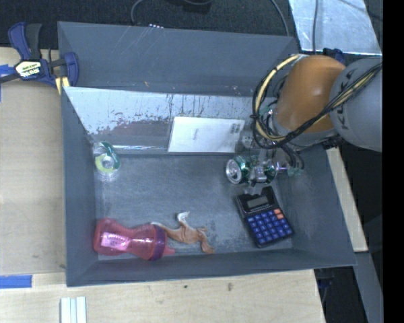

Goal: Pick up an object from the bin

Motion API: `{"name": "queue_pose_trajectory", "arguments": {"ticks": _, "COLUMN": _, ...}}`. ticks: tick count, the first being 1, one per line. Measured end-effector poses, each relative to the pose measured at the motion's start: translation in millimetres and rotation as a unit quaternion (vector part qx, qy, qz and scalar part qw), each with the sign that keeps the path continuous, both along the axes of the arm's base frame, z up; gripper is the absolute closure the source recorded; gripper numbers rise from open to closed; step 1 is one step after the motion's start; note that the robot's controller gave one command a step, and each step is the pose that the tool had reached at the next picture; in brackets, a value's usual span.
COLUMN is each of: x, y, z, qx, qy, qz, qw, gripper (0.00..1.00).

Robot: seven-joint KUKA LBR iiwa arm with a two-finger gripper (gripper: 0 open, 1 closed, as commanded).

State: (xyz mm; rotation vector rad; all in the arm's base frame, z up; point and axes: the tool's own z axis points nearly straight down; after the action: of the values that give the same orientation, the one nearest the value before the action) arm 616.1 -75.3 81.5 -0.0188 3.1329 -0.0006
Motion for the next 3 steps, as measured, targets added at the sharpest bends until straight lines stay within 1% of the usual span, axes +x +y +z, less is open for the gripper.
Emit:
{"name": "queue_pose_trajectory", "arguments": {"ticks": 1, "x": -0.4, "y": -5.5, "z": -10.4, "qx": -0.001, "qy": 0.001, "qz": 0.02, "qw": 0.9998, "gripper": 0.0}}
{"name": "queue_pose_trajectory", "arguments": {"ticks": 2, "x": 0.3, "y": -3.3, "z": 10.7, "qx": -0.001, "qy": -0.0007, "qz": 0.022, "qw": 0.9998, "gripper": 0.0}}
{"name": "queue_pose_trajectory", "arguments": {"ticks": 3, "x": 3.6, "y": -7.2, "z": -4.2, "qx": -0.002, "qy": -0.0042, "qz": 0.019, "qw": 0.9998, "gripper": 1.0}}
